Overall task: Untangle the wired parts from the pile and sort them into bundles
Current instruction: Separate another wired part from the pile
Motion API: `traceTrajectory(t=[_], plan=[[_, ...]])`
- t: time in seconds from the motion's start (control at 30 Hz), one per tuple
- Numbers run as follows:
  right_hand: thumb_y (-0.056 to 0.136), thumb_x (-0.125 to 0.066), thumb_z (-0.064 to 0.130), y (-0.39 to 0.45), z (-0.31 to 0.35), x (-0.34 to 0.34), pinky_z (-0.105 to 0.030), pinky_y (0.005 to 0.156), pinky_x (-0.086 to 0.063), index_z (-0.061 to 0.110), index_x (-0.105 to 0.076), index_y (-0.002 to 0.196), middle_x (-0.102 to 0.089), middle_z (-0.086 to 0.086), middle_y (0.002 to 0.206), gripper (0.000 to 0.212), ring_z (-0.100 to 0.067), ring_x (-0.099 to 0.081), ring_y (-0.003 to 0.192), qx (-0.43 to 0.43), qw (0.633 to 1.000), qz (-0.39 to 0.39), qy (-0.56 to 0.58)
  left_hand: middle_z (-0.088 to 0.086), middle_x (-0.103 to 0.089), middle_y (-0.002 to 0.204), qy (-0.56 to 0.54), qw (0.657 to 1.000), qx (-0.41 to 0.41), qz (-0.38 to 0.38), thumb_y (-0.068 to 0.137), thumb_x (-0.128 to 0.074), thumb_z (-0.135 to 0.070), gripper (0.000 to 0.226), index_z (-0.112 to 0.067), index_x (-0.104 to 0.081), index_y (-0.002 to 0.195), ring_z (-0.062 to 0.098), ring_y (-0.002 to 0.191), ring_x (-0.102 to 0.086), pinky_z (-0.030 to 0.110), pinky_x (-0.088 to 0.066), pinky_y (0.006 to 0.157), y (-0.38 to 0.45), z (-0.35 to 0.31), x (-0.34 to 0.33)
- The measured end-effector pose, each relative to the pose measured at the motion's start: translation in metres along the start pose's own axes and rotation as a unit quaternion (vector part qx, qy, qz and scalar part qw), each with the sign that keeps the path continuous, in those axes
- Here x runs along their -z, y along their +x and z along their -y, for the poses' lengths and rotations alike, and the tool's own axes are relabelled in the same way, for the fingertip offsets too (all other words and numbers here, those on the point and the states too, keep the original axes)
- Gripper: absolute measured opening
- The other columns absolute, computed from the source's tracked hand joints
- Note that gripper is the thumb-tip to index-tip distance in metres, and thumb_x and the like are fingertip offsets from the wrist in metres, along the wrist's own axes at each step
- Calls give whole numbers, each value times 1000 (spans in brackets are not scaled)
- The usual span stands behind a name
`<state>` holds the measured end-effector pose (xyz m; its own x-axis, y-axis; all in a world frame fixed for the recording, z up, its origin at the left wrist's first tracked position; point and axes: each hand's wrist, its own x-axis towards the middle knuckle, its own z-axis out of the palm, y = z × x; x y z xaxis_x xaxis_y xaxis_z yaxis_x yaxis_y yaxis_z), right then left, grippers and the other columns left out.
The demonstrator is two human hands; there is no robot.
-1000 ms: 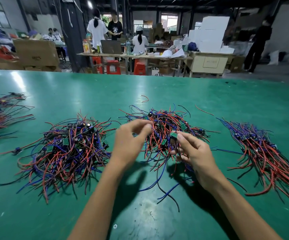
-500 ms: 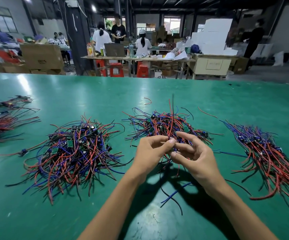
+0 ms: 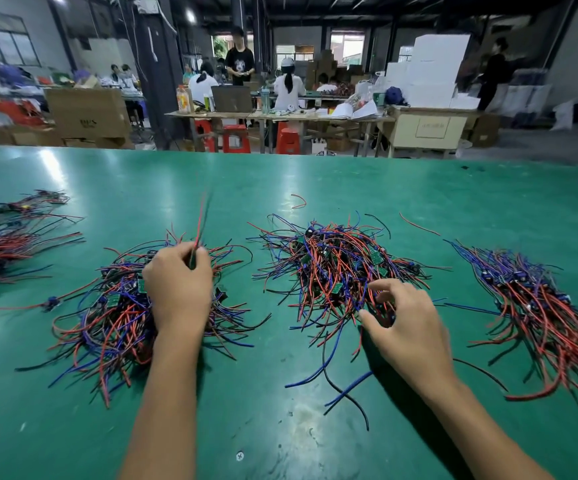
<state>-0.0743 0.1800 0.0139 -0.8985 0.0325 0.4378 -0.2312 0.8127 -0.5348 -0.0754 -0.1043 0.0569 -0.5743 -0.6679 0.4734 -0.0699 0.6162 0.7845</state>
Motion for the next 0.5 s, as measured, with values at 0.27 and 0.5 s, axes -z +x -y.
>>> traceTrajectory(t=[0.27, 0.5], plan=[[87, -70, 33, 6, -6, 5, -31, 78, -51, 32, -75, 106, -71, 12, 85, 20, -20, -66, 90, -63, 996, 30, -57, 16, -57, 122, 200, 980, 9, 11, 91, -65, -18, 32, -15, -72, 122, 36, 120, -39, 45, -45, 85, -12, -6, -6], [80, -81, 21, 10, -8, 8, -19, 64, -50, 29, -80, 87, -72, 12, 65, 11, 0, -66, 63, -97, 986, 16, 137, 4, -65, 105, 60, 988, -144, 25, 89, -63, -15, 22, -24, -74, 105, 25, 106, -47, 35, -42, 88, -37, -38, -22]])
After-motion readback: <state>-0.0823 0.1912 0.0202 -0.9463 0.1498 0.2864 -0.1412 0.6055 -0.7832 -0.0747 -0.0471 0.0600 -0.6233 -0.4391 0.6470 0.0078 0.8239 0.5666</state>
